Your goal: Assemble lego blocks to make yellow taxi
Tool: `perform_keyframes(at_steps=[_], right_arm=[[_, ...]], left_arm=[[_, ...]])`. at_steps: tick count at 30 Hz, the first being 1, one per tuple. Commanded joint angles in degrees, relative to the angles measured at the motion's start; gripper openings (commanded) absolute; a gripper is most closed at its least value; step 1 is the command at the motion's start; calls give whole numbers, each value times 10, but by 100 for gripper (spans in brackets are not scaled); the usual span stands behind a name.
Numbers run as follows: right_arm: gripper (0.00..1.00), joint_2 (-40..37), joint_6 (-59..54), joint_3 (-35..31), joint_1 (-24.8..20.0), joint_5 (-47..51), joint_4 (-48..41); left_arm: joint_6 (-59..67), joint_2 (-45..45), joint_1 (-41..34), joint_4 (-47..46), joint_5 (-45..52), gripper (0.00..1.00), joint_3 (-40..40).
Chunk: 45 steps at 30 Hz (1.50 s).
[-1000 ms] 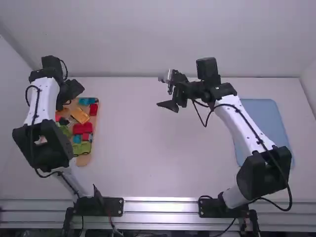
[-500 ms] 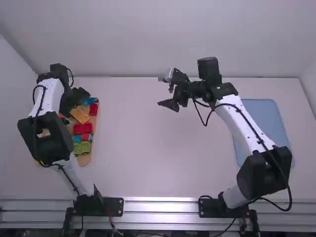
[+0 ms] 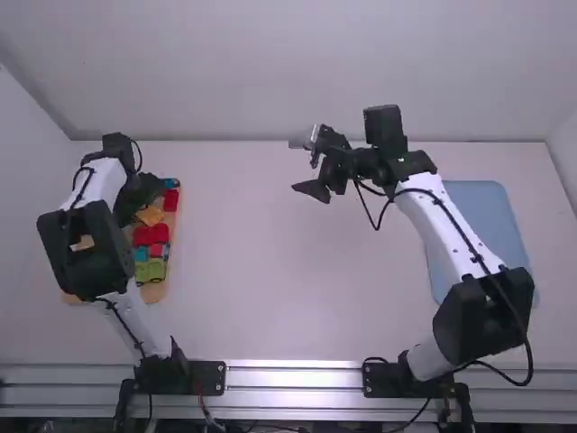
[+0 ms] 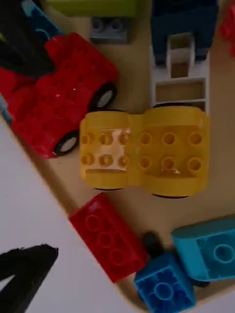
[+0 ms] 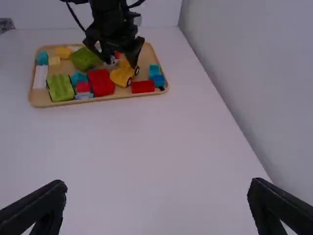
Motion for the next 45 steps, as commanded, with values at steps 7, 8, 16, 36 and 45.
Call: perform_keyframes(at_steps=[7,8,16,36,45], right_arm=[[99,5,0,18,-6,-3,-20],[99,5,-2,18,-6,-1,-22],[99,5,-14,18,-9,-2,-26],[99,5,-15,18,-9,-3,-22],[99,5,-14,18,-8,-3,-19]], left_arm=[[8,22,3,47,-13,85,-24],[8,26,5,49,-13,85,-24],[3,59,3,61,-21,83,-24],[-7,95,7,98,-31,78,-24],[-7,100,5,89,-23,57,-23]])
